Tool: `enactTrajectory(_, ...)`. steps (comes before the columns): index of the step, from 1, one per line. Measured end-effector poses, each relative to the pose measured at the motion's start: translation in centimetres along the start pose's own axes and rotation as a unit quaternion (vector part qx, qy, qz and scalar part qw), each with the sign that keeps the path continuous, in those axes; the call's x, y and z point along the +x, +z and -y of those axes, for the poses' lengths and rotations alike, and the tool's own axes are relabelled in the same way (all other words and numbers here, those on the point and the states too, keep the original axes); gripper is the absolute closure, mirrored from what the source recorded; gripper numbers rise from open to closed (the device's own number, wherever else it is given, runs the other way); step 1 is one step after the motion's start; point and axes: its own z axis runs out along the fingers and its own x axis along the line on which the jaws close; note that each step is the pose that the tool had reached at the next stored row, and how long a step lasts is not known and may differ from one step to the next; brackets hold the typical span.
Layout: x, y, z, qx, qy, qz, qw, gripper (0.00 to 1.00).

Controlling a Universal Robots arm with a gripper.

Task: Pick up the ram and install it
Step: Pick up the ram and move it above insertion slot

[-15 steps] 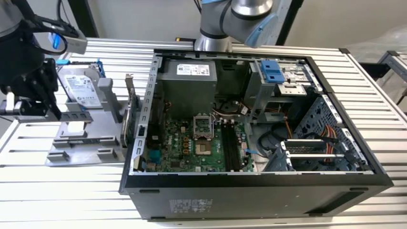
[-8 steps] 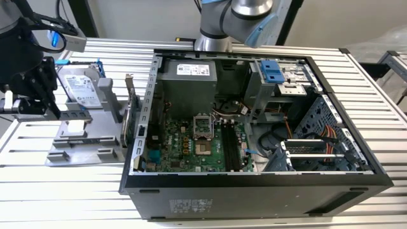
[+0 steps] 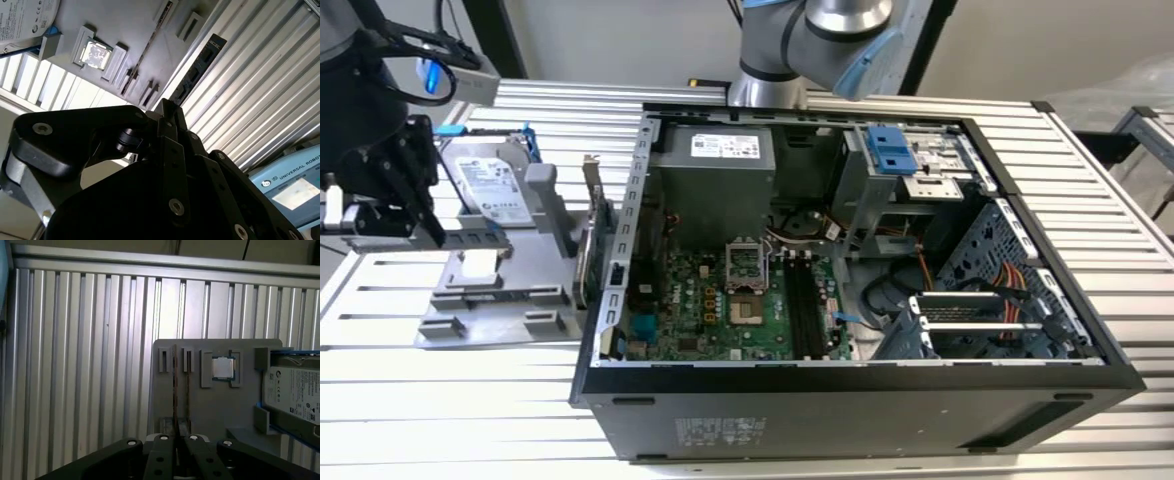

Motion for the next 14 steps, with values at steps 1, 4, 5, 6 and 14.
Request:
enactTrajectory(1,0.0,-0.06,0.0,0.0,0.0,0.0,1.0,1.0)
enactTrajectory(4,0.0,-0.23,-0.01,0.0,0.0,0.0,1.0,1.0)
enactTrajectory(5,-0.01,-0.29,-0.01,0.0,0.0,0.0,1.0,1.0)
enactTrajectory(6,-0.01,-0.34,-0.02,0.0,0.0,0.0,1.0,1.0)
enactTrajectory(14,-0.02,-0.65,-0.04,0.0001,0.0,0.0001,1.0,1.0)
